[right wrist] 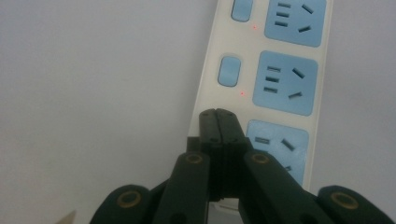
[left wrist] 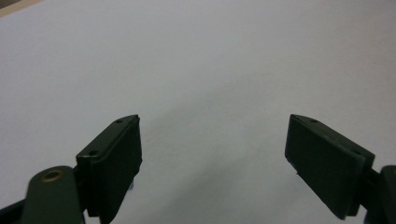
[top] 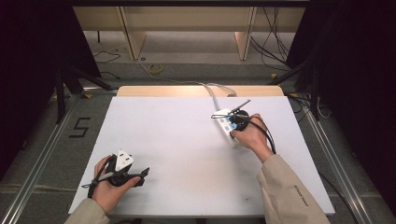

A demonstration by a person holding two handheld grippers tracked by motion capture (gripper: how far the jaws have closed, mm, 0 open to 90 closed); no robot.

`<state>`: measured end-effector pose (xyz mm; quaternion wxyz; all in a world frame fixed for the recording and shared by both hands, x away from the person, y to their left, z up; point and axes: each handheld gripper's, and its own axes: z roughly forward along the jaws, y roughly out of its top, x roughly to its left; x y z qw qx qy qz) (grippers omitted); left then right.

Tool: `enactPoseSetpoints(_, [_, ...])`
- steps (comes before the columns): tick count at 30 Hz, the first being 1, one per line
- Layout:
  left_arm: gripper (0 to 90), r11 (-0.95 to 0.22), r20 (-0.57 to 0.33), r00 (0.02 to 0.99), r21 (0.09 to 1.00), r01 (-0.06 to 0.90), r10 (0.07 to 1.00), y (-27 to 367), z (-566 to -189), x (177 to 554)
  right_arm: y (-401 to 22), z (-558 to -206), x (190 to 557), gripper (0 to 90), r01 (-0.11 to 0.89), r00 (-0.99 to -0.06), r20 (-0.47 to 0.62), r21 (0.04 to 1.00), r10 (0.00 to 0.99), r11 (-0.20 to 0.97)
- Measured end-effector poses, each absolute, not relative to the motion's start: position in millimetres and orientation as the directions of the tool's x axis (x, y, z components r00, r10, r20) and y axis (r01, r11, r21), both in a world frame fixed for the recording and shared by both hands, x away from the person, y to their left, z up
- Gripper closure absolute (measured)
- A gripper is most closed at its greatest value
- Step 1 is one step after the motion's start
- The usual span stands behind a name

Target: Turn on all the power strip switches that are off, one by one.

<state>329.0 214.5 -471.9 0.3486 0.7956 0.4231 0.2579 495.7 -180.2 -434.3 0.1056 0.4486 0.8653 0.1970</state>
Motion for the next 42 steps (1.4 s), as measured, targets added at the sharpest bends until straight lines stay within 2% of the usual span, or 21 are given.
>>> enactPoseSetpoints(21, [18.6, -0.400, 0.115, 0.509, 0.771, 0.495, 0.853, 214, -472, 329, -189, -429, 489, 90.0, 0.713, -0.571, 0.006, 0.499, 0.821, 0.492])
enactPoseSetpoints(42, [18.6, -0.403, 0.116, 0.511, 0.768, 0.498, 0.852, 214, -472, 328, -194, -425, 474, 82.6, 0.676, -0.591, 0.003, 0.548, 0.807, 0.493])
